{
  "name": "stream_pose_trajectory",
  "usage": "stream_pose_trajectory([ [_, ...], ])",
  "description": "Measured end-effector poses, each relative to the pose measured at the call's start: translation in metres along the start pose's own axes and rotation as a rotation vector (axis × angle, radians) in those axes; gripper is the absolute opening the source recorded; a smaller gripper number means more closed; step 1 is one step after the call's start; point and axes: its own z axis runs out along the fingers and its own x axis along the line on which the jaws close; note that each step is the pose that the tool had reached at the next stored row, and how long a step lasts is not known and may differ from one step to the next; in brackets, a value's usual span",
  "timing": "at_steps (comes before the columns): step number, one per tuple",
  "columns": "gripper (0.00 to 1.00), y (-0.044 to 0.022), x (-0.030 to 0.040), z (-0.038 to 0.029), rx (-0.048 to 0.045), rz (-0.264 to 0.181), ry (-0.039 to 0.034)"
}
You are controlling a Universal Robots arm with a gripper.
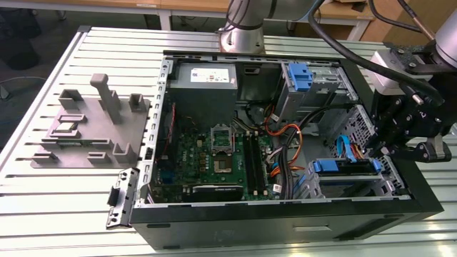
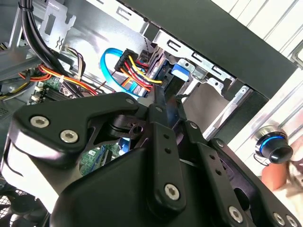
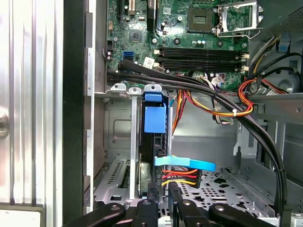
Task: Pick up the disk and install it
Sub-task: 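Insert the second disk wire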
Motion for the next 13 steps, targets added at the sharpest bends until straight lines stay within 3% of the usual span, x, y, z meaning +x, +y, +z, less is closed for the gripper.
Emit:
stream_pose_trajectory([
  [9, 0.24, 0.0003, 0.0, -0.0004, 0.0002, 0.0, 0.0002],
  [13, 0.24, 0.008, -0.0002, -0.0004, 0.0042, 0.0, 0.0001],
])
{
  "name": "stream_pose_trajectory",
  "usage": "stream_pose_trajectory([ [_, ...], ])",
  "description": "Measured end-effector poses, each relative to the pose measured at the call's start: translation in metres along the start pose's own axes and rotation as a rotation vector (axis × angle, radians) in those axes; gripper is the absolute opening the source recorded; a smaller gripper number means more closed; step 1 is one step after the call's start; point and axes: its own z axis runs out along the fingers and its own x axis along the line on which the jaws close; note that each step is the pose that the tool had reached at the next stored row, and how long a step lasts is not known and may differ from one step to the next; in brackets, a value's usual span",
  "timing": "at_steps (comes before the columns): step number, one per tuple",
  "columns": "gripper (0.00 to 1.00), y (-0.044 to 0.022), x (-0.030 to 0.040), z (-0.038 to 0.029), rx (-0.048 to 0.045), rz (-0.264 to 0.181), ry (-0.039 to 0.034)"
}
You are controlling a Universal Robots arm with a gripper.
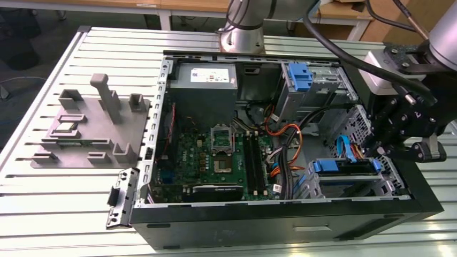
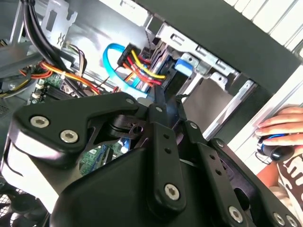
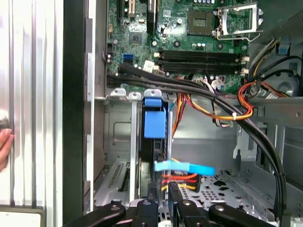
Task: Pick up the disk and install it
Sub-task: 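Insert the second disk wire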
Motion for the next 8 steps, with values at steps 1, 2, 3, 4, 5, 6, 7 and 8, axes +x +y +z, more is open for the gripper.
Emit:
stream_pose_trajectory([
  [1, 0.24, 0.0023, -0.0001, 0.0, 0.0005, 0.0, -0.0001],
  [2, 0.24, 0.0034, 0.0, 0.0001, 0.0008, 0.0, -0.0001],
  [3, 0.24, 0.0034, 0.0, 0.0, 0.0008, 0.0, 0.0],
  [4, 0.24, 0.0034, 0.0, 0.0, 0.0008, 0.0, -0.0001],
  [5, 0.24, 0.0037, -0.0001, 0.0, 0.0008, 0.0, -0.0001],
  [6, 0.24, 0.0039, -0.0001, 0.0, 0.0008, 0.0, -0.0001],
  [7, 0.24, 0.004, -0.0001, 0.0, 0.0008, 0.0, 0.0],
  [8, 0.24, 0.004, -0.0001, 0.0, 0.0008, 0.0, 0.0],
])
